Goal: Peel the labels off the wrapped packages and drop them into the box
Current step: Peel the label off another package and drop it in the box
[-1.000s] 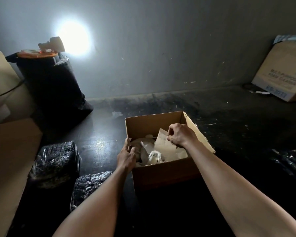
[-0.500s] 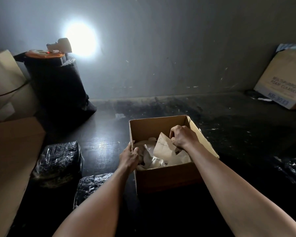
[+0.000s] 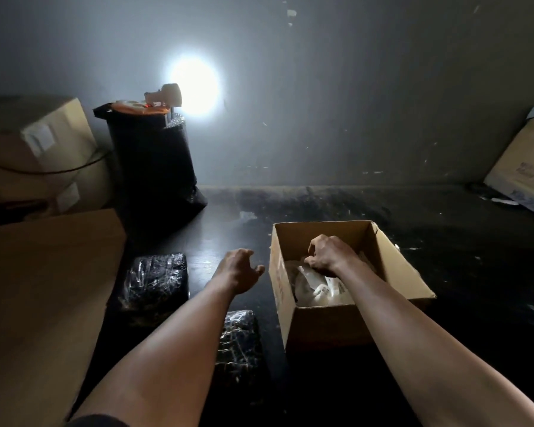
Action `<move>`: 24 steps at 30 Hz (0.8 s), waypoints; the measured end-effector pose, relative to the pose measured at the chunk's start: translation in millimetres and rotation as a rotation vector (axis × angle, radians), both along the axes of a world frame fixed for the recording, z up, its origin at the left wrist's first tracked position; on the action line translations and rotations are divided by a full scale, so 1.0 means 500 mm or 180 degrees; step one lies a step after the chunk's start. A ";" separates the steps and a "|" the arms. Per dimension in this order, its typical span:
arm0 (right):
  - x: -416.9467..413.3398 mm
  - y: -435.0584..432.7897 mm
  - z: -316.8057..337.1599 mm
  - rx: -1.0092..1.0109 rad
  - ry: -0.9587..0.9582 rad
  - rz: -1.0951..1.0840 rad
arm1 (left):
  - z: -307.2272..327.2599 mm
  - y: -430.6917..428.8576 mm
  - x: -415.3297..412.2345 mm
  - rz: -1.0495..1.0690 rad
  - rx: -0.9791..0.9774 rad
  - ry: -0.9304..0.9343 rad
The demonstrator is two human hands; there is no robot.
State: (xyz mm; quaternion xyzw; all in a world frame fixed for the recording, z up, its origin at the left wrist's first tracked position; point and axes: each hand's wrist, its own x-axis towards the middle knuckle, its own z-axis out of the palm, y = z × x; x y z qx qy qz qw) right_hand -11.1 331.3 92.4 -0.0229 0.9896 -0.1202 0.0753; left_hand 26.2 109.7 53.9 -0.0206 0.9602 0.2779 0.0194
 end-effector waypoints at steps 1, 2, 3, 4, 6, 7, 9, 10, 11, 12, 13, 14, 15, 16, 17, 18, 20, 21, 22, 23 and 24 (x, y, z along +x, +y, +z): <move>0.000 -0.025 -0.004 -0.0013 -0.0034 0.0044 | 0.006 -0.025 0.003 0.0010 -0.0057 -0.0006; 0.002 -0.051 -0.008 -0.0021 -0.0063 0.0082 | 0.008 -0.052 0.006 0.0035 -0.0094 -0.0009; 0.005 -0.079 -0.011 -0.0028 -0.0094 0.0113 | 0.010 -0.080 0.011 0.0062 -0.0126 -0.0005; 0.009 -0.108 -0.013 -0.0038 -0.0123 0.0142 | 0.009 -0.108 0.015 0.0089 -0.0158 -0.0004; 0.016 -0.168 -0.023 -0.0040 -0.0194 0.0221 | 0.004 -0.166 0.028 0.0119 -0.0267 -0.0032; 0.021 -0.197 -0.029 -0.0010 -0.0202 0.0287 | 0.001 -0.196 0.033 0.0145 -0.0328 -0.0036; 0.028 -0.253 -0.045 0.0051 -0.0124 0.0443 | -0.007 -0.254 0.043 0.0190 -0.0447 -0.0067; 0.033 -0.281 -0.049 0.0048 -0.0083 0.0515 | -0.011 -0.284 0.047 0.0198 -0.0481 -0.0113; 0.038 -0.309 -0.054 0.0025 -0.0073 0.0571 | -0.016 -0.313 0.050 0.0212 -0.0500 -0.0162; 0.043 -0.336 -0.059 0.0005 -0.0086 0.0621 | -0.024 -0.341 0.051 0.0248 -0.0492 -0.0203; 0.045 -0.363 -0.065 0.0000 -0.0105 0.0667 | -0.030 -0.367 0.052 0.0259 -0.0502 -0.0226; 0.048 -0.389 -0.071 0.0002 -0.0132 0.0697 | -0.036 -0.390 0.052 0.0268 -0.0517 -0.0253; 0.050 -0.414 -0.078 0.0004 -0.0141 0.0733 | -0.042 -0.412 0.051 0.0284 -0.0511 -0.0252; 0.050 -0.438 -0.084 -0.0009 -0.0156 0.0755 | -0.047 -0.431 0.050 0.0310 -0.0516 -0.0244; 0.048 -0.460 -0.092 -0.0017 -0.0153 0.0788 | -0.053 -0.449 0.050 0.0338 -0.0531 -0.0255; 0.046 -0.480 -0.102 -0.0032 -0.0188 0.0801 | -0.061 -0.467 0.049 0.0361 -0.0527 -0.0256; 0.041 -0.517 -0.120 -0.0046 -0.0243 0.0843 | -0.082 -0.507 0.047 0.0436 -0.0456 -0.0257; 0.038 -0.532 -0.131 -0.0059 -0.0271 0.0849 | -0.092 -0.526 0.047 0.0477 -0.0405 -0.0248; 0.036 -0.546 -0.140 -0.0083 -0.0295 0.0846 | -0.101 -0.544 0.049 0.0518 -0.0371 -0.0244; 0.033 -0.559 -0.152 -0.0112 -0.0313 0.0861 | -0.108 -0.558 0.051 0.0534 -0.0347 -0.0253; 0.028 -0.570 -0.163 -0.0156 -0.0350 0.0882 | -0.113 -0.568 0.051 0.0519 -0.0305 -0.0276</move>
